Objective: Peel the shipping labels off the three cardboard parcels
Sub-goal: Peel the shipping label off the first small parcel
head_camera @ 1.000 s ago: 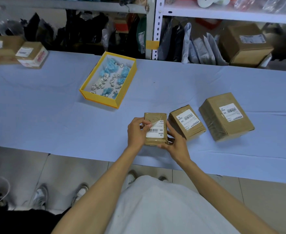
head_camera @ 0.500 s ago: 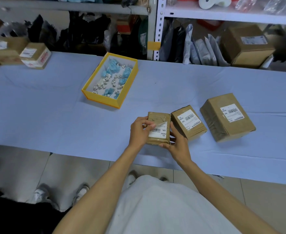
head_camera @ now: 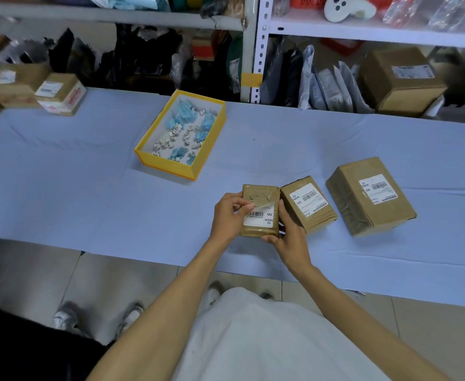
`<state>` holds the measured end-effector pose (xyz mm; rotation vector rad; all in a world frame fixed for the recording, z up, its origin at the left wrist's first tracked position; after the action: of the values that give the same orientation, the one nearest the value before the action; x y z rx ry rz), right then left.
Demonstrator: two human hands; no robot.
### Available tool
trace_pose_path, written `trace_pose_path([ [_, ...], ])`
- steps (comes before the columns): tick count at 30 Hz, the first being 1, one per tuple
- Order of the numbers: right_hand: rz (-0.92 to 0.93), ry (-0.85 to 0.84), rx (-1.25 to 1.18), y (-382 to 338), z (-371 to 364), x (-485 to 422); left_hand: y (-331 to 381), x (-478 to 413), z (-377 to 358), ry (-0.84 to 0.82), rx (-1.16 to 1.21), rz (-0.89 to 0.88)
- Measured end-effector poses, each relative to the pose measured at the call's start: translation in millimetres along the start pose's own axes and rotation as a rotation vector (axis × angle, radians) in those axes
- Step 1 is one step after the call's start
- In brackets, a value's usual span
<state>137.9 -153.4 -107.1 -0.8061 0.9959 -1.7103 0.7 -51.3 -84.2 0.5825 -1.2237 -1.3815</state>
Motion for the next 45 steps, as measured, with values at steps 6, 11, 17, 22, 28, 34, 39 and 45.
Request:
trace_pose_path([
  [6, 0.008, 0.006, 0.013, 1.5, 0.3, -0.6, -1.7, -0.5, -2.7, -0.031, 0.014, 0.029],
  [11, 0.037, 0.007, 0.040, 1.8, 0.5, -1.3, -3.9, -1.4, -2.3, -0.049, 0.045, 0.040],
  [17, 0.033, -0.002, 0.068, 1.3, -0.6, 0.1, -4.7, -0.4, -5.0, -0.061, 0.078, 0.054],
  [22, 0.027, 0.006, 0.075, -2.0, 0.9, -0.4, -4.7, -1.0, -6.9, -0.078, 0.113, 0.065],
  [28, 0.018, 0.005, 0.065, -2.6, 1.7, 0.2, -4.0, -0.2, -9.6, -0.093, 0.110, 0.095],
  [34, 0.024, 0.002, 0.054, -2.9, 2.4, -2.0, -7.3, 1.2, -10.9, -0.091, 0.163, 0.139],
  [39, 0.023, 0.001, 0.059, -1.6, 2.5, -2.9, -8.9, -0.4, -10.5, -0.101, 0.200, 0.168],
  [45, 0.007, 0.009, 0.038, -0.1, 4.4, -2.8, -8.4, 1.0, -12.7, -0.088, 0.235, 0.169],
])
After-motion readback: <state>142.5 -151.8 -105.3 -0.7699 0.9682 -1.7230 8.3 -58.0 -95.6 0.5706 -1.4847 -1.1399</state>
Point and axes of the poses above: each hand's wrist, its own x-axis away from the middle knuckle, its own z-axis out of the back of the hand, y = z × x, the point moved 9 cm from there along -x, towards the middle knuckle, and after that the axes turned 6 degrees about z, right-handed, at the moved point
